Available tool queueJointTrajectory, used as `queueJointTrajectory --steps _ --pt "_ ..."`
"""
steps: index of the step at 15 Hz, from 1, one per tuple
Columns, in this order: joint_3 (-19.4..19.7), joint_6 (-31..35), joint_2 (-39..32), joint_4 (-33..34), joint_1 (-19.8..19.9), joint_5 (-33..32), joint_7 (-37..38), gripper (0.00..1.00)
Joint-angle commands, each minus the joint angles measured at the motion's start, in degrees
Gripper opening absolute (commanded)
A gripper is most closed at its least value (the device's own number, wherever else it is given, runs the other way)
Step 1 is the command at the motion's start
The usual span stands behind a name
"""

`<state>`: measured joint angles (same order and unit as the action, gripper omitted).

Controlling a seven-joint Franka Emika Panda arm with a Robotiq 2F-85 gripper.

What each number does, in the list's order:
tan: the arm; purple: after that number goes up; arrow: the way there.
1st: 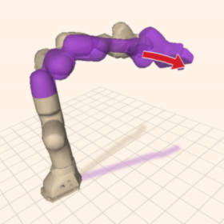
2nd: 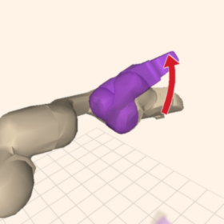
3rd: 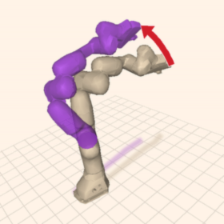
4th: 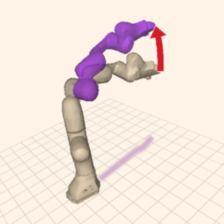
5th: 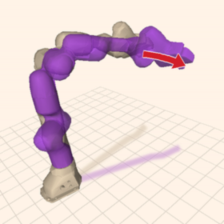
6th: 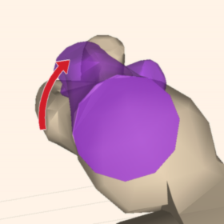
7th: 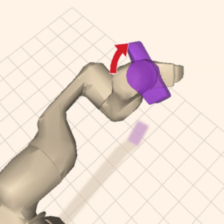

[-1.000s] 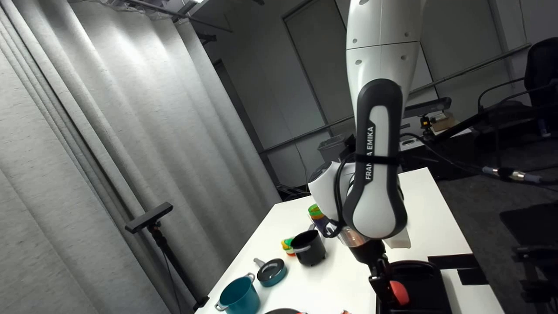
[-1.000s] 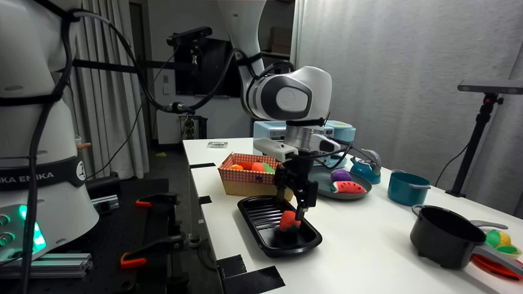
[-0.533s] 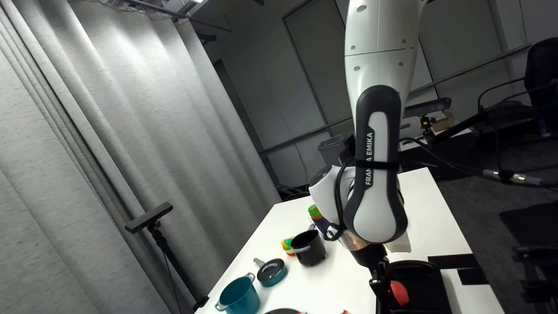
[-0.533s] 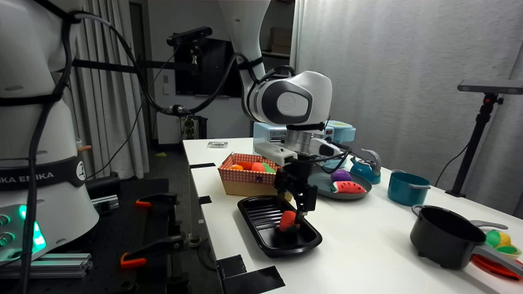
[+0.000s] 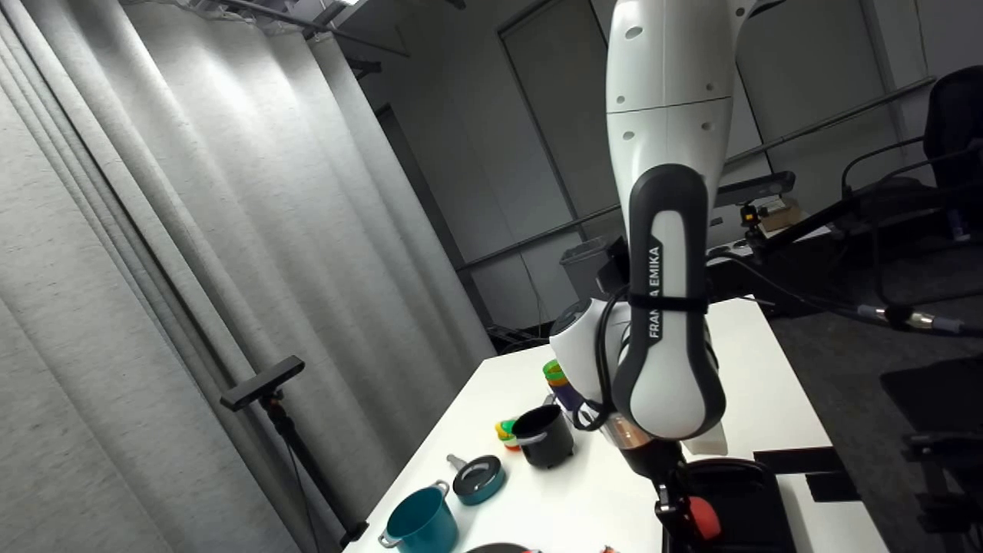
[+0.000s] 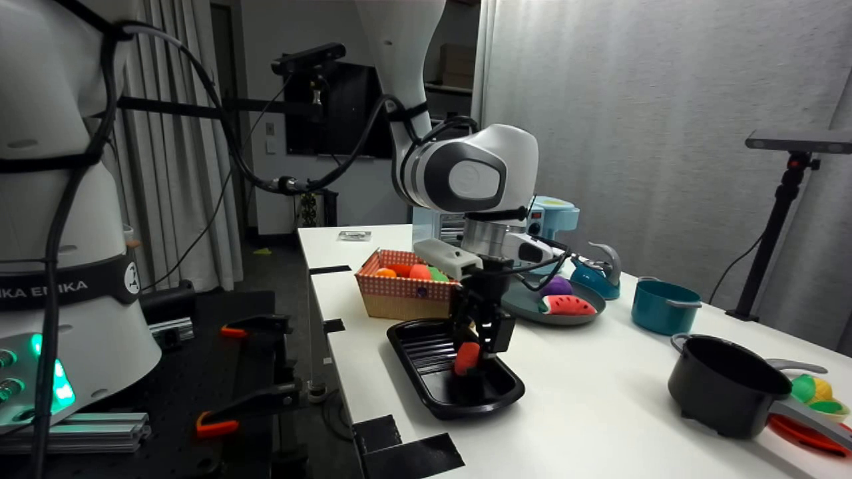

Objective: Put the plush toy on the tray in the box

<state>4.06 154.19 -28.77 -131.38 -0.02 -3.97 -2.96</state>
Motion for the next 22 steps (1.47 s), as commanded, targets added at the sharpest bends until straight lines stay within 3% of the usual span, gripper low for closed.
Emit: queueJointTrajectory --steps 1,7,14,22 --pt "0.34 1.28 -1.32 1.11 -0.23 -0.76 1.81 0.42" --pt "0.73 0.88 -0.81 1.45 -0.30 -1.05 1.93 0.03" --pt "0.94 -0.93 3.57 -1.37 0.38 -0.65 1.39 0.04" --pt "2.02 -2.16 15.96 -7.22 -0.40 -2.60 1.75 0.04"
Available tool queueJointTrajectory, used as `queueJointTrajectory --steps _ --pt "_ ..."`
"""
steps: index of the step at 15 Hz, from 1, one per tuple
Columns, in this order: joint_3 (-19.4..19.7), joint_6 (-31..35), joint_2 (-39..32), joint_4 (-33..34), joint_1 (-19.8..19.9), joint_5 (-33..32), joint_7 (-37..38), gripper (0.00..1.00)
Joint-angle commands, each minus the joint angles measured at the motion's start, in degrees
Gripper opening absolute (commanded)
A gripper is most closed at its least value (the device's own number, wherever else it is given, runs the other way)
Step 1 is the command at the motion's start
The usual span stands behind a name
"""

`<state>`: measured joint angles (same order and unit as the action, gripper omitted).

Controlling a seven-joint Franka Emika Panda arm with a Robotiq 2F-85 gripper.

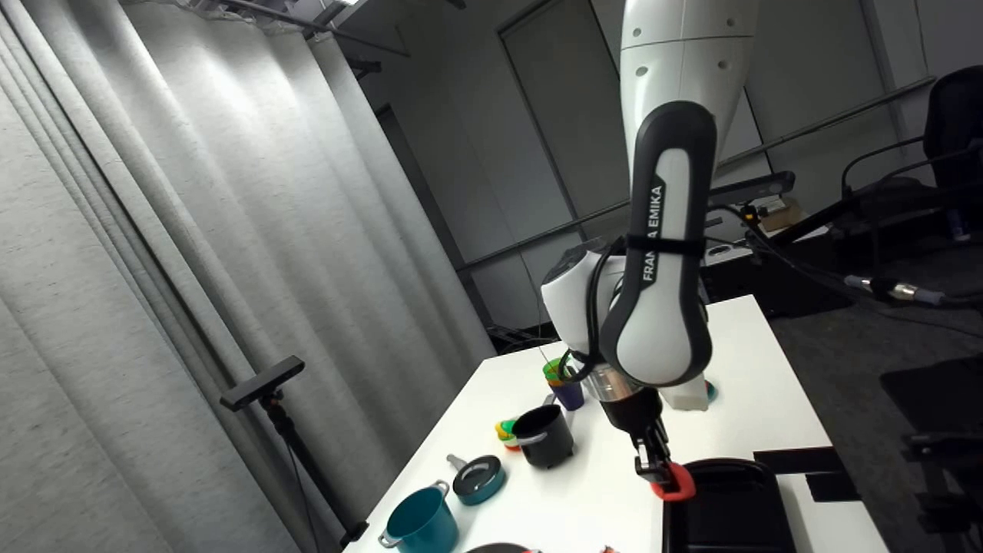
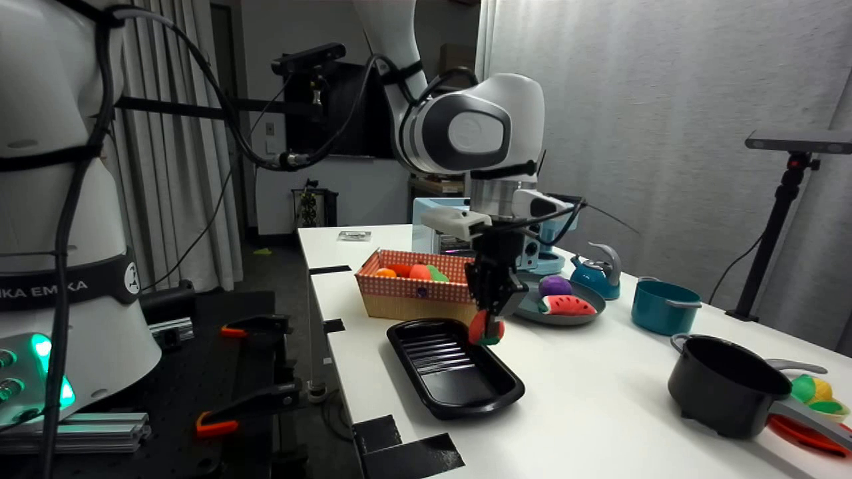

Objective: Put the plush toy on the tray in the box

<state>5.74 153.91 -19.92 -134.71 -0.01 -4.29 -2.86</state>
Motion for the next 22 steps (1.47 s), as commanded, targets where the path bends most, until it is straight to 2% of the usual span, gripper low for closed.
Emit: queueJointTrajectory --steps 1,7,11,16,22 --pt "0.22 -2.03 8.93 -4.63 -0.52 -2.82 1.75 0.04" --pt "-2.42 -3.22 18.16 -7.69 -1.73 -7.07 1.92 0.04" --pt "-5.74 -3.43 21.03 -7.24 -2.73 -8.60 1.43 0.04" --pt "-9.91 -3.27 21.88 -6.28 -4.79 -6.52 -0.05 0.04" --pt "-13.13 -3.65 20.40 -4.83 -7.19 -0.52 -3.32 0.04"
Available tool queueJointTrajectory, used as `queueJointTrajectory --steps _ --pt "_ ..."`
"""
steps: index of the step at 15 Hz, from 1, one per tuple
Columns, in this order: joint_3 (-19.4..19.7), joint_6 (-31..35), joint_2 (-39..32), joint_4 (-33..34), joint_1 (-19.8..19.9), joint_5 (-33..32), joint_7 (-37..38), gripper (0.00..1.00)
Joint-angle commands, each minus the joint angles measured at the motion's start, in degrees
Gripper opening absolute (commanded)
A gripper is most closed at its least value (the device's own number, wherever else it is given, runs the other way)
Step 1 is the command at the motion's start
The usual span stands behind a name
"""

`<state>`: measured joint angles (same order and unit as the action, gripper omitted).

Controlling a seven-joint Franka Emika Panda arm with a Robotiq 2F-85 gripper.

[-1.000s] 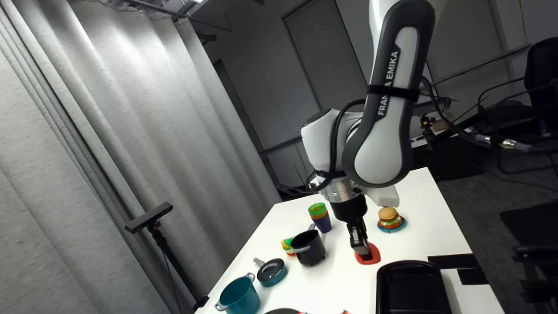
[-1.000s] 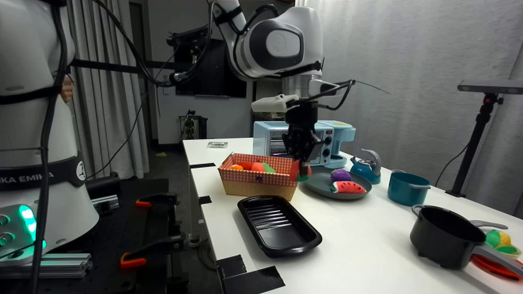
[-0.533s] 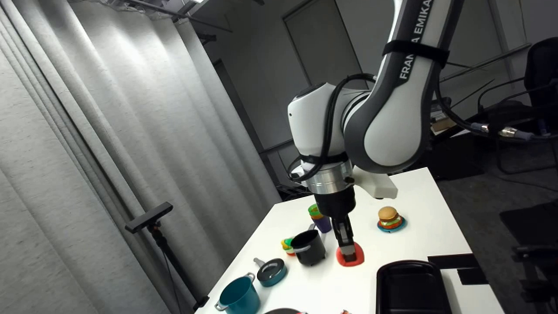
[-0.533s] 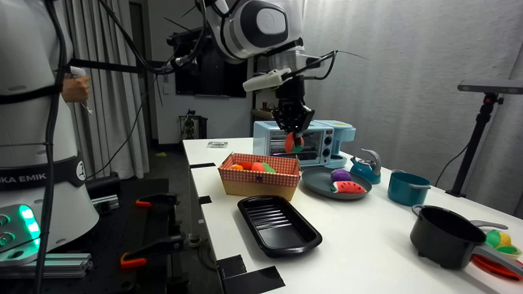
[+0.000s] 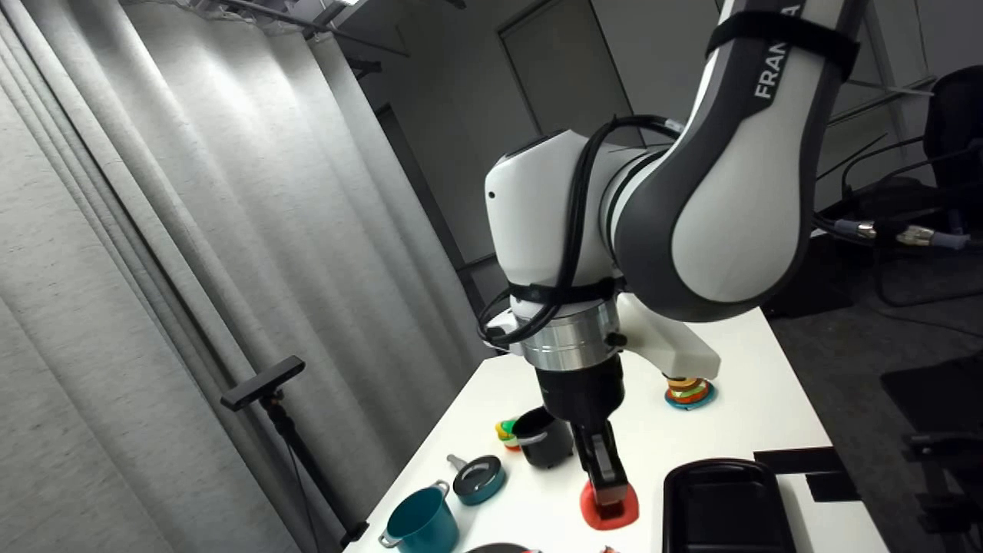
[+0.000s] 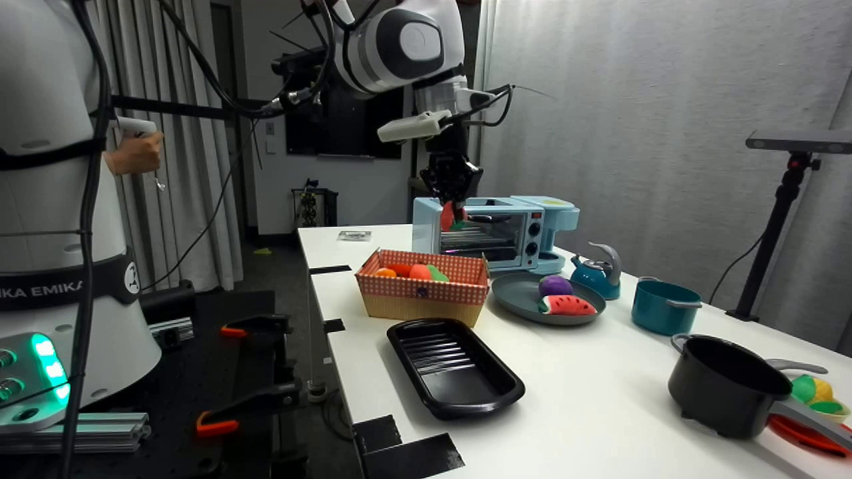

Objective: Put the plush toy on the tray in the box

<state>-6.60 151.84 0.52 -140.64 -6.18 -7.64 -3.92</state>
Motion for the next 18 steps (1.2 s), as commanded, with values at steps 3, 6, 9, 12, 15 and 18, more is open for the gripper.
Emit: queueJointTrajectory --steps 3,6,9,12,15,18 --pt "-1.69 -1.20 -1.19 2.10 -1.85 3.43 -2.31 0.04" --pt "-2.47 -0.43 -2.36 3.02 -2.42 2.51 -1.21 0.04" --pt "-3.03 0.50 -3.17 3.15 -3.02 1.12 -0.43 0.04" --pt "-3.40 0.81 -3.99 3.36 -3.46 0.02 0.25 0.04" --pt "-3.43 0.62 -4.55 3.56 -3.81 -0.39 0.23 0.04" --pt "-3.42 0.17 -4.77 3.73 -3.97 -0.62 -0.12 0.43"
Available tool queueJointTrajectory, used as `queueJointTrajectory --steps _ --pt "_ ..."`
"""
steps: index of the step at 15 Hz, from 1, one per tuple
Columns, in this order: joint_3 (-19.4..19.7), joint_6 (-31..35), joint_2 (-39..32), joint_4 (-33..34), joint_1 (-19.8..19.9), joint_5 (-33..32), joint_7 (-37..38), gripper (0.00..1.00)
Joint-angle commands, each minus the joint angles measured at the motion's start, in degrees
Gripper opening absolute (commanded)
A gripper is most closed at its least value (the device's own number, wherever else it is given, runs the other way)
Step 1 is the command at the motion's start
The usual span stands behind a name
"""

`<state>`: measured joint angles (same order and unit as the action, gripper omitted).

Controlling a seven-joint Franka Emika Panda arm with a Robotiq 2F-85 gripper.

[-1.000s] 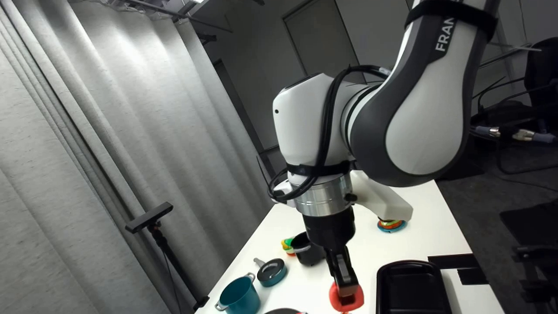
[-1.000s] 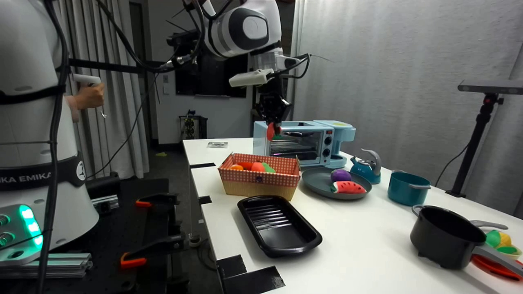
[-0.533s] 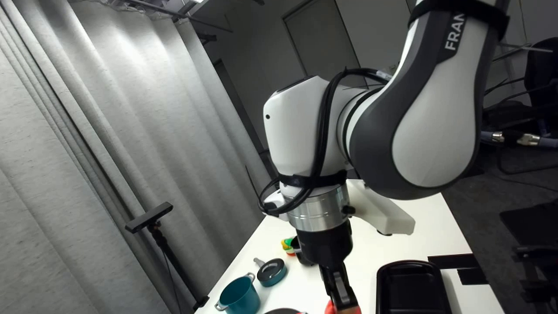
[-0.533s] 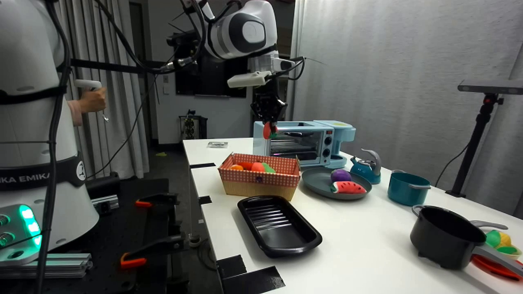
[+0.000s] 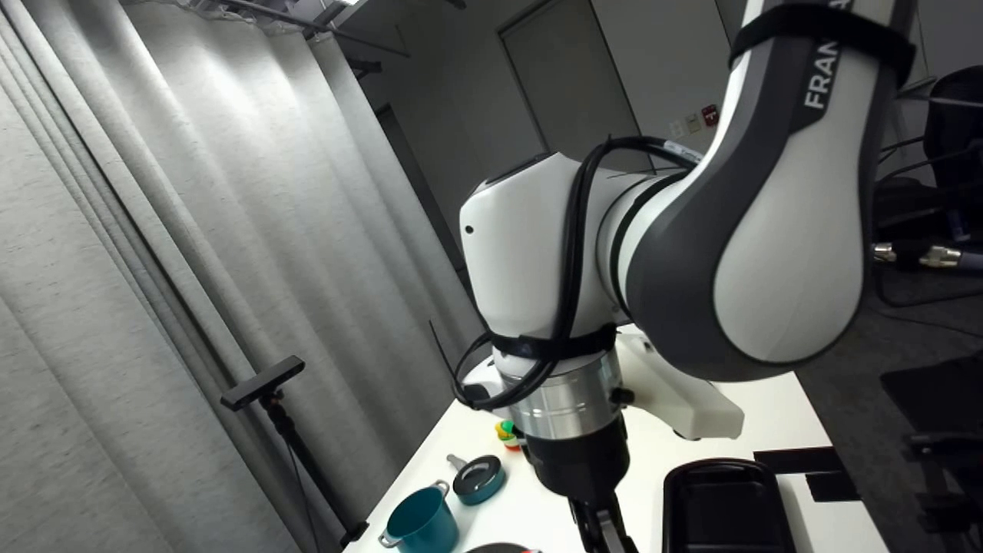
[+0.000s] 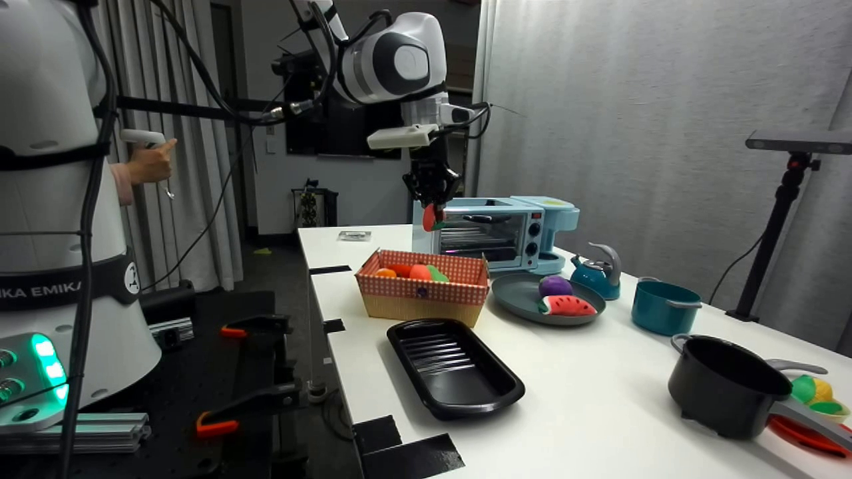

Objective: Put the plush toy on the tray in the box

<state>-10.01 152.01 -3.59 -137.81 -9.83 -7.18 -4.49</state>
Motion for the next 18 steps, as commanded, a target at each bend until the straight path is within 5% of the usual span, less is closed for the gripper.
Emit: queueJointTrajectory --steps 1,8,18 --pt "-0.01 -0.10 -0.72 0.94 -0.35 -1.11 0.47 0.47" --pt "-0.11 -0.37 -0.54 0.93 -0.75 -3.11 0.80 0.99" --pt "0.21 0.01 0.88 -0.54 -0.59 -4.18 1.22 1.00"
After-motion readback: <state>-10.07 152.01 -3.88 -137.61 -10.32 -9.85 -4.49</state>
